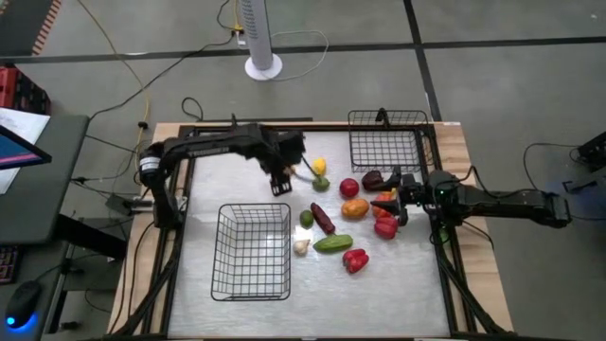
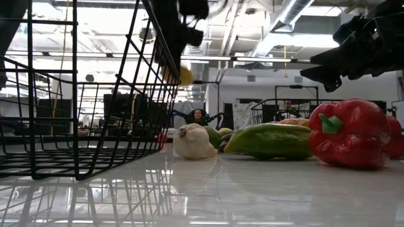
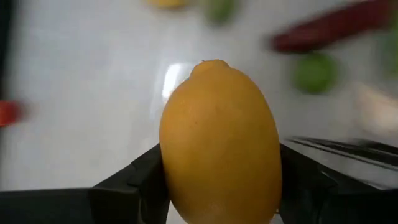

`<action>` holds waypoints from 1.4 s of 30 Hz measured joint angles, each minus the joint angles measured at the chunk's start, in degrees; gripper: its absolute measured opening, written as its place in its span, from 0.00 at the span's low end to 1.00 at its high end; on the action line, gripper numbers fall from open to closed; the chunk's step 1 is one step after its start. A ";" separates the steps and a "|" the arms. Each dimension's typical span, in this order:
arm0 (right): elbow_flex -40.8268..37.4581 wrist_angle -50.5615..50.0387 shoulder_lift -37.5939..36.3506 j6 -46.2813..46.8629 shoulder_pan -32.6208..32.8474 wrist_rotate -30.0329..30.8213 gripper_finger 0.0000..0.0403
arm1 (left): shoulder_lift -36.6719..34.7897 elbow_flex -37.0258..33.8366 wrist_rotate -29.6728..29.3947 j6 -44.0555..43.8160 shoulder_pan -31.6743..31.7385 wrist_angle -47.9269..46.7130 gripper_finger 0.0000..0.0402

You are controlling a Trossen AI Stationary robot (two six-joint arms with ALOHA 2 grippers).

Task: Sort produce into baskets
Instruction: Put the lemon into the bottom wire basket, then put the lime into the bottom wire basket

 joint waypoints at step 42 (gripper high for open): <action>-1.46 3.50 0.05 3.41 6.17 1.62 0.66 | 1.93 2.73 -16.25 -17.29 -15.61 9.80 0.71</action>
